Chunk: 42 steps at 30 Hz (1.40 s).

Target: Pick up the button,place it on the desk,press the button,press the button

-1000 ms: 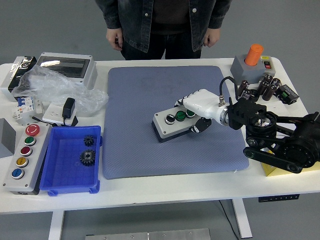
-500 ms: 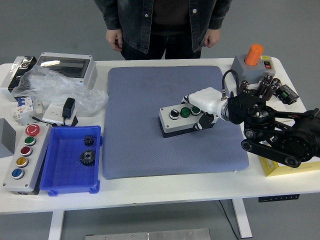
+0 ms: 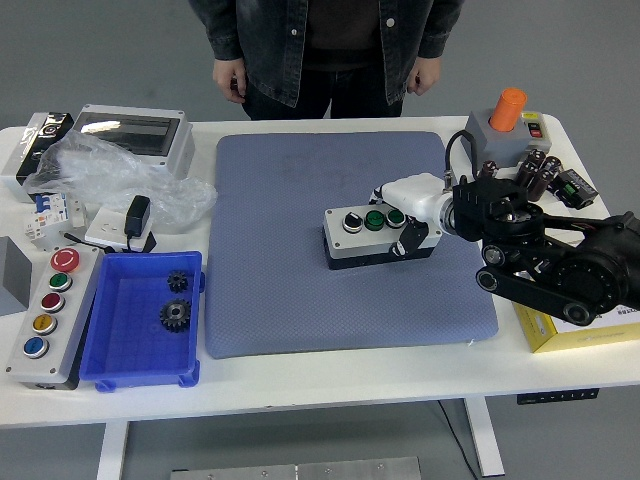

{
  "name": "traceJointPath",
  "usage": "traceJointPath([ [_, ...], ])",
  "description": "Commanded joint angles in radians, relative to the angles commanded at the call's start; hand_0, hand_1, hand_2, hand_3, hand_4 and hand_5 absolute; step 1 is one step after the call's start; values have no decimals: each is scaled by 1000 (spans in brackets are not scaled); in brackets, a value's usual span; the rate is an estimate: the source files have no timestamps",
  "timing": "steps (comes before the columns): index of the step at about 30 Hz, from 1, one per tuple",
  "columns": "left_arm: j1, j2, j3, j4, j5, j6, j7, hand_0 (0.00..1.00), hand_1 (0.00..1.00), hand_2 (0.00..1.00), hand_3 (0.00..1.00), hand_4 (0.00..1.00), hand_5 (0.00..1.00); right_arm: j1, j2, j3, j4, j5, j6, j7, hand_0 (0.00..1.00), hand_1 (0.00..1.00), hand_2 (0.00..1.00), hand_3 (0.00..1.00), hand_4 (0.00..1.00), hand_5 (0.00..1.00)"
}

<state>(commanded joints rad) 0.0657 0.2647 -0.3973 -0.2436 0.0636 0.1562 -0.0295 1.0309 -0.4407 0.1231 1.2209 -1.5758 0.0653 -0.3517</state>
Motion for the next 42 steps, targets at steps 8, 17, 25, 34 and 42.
traceJointPath([
  [8,1,-1,2,0,1,0,-3,711,755,699,767,814,399,-8,13,18,-11,20,10,-21,696,734,784,579,570,44],
  [17,0,-2,4,-1,3,0,-6,712,758,700,768,818,403,-11,24,31,-23,31,16,-39,696,742,792,571,584,47],
  [25,1,-2,6,0,1,-1,-8,713,757,700,768,819,404,-12,26,29,-33,43,22,-46,690,745,796,568,583,46],
  [34,1,-3,6,-1,2,-1,-13,714,759,700,769,821,401,-11,30,33,-40,53,24,-54,694,748,797,564,587,45],
  [42,1,-4,13,0,-2,-2,-14,714,759,700,769,821,400,-10,28,48,-44,76,46,-38,698,746,796,561,587,46],
])
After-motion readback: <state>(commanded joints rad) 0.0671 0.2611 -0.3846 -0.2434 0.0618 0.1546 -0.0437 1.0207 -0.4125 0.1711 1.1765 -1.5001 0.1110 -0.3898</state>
